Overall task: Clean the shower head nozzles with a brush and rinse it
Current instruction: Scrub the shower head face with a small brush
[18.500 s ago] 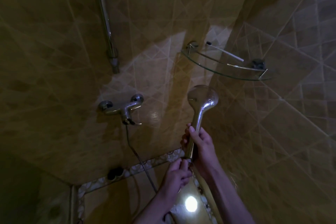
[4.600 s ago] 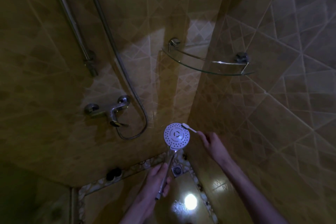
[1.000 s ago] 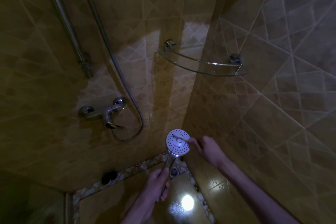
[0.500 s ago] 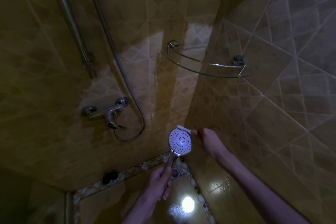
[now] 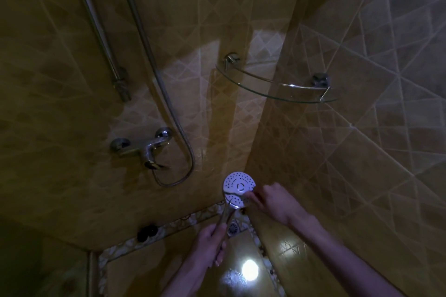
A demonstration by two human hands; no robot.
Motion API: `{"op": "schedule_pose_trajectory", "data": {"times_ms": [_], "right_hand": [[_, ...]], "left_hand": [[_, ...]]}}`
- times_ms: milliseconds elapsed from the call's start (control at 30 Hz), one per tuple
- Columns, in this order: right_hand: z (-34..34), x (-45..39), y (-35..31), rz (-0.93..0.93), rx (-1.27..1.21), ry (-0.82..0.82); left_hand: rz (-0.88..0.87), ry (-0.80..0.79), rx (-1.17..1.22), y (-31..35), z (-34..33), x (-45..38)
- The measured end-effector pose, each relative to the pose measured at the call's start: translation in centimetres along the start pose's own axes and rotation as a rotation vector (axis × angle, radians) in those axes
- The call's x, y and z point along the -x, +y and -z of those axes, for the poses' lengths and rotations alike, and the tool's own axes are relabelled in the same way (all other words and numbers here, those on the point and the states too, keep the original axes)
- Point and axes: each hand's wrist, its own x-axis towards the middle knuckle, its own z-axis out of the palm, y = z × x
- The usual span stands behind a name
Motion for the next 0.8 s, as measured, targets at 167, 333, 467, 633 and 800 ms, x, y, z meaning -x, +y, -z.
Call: {"op": "schedule_pose_trajectory", "data": {"times_ms": [167,333,467,633,800], "right_hand": [[1.0,-1.6,1.0,-0.301,-0.280,0.019],[0.0,0.8,-0.5,0.049,0.027,-0.058],[1.0,-1.0,0.5,-0.170,-0.260,0.033],[0.4,-0.4,-0.4,-0.046,-0.059,-0.040],[0.6,-1.2,0.2,-0.173,-0.213,0.001]], "left_hand": [[0.003,-0.017,-0.015,0.0,-0.3,0.2],[0.005,-0.010,-0.015,-0.1,-0.3,0.1],[0.007,-0.016,0.036,0.1,-0.3,-0.1],[0.021,-0.008,0.033,-0.3,-0.2,-0.4],[0.027,-0.007,0.033,-0.6,-0.2,-0.4]]}}
